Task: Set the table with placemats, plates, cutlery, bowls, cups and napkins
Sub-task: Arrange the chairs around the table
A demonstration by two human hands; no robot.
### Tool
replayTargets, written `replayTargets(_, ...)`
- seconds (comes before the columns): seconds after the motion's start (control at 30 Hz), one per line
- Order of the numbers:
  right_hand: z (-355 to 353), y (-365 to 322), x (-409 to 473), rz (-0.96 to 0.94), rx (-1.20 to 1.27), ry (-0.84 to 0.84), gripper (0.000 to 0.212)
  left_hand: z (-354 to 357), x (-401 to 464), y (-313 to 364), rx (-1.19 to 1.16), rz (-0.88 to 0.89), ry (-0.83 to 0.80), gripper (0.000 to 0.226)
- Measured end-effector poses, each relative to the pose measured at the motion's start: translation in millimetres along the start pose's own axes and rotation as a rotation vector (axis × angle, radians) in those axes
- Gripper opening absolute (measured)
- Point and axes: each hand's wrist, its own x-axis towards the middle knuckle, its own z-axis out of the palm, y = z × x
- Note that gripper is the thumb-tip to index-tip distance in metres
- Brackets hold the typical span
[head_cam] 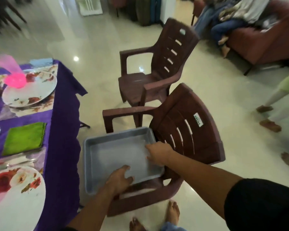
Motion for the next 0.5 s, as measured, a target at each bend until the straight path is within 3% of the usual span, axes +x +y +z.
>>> replayTargets(0.3,-96.7,55.9,-85.3,0.116,0.118,0.624,0.053,-63.1,-13.7,146.0,-0.021,0.324,0.156,0.052)
replayTargets(0.5,-123.2,128.1,-108.0,0.153,0.191,0.784,0.052,-69.1,-7.9,238.4,-0.105,0.463,0.248,0.048)
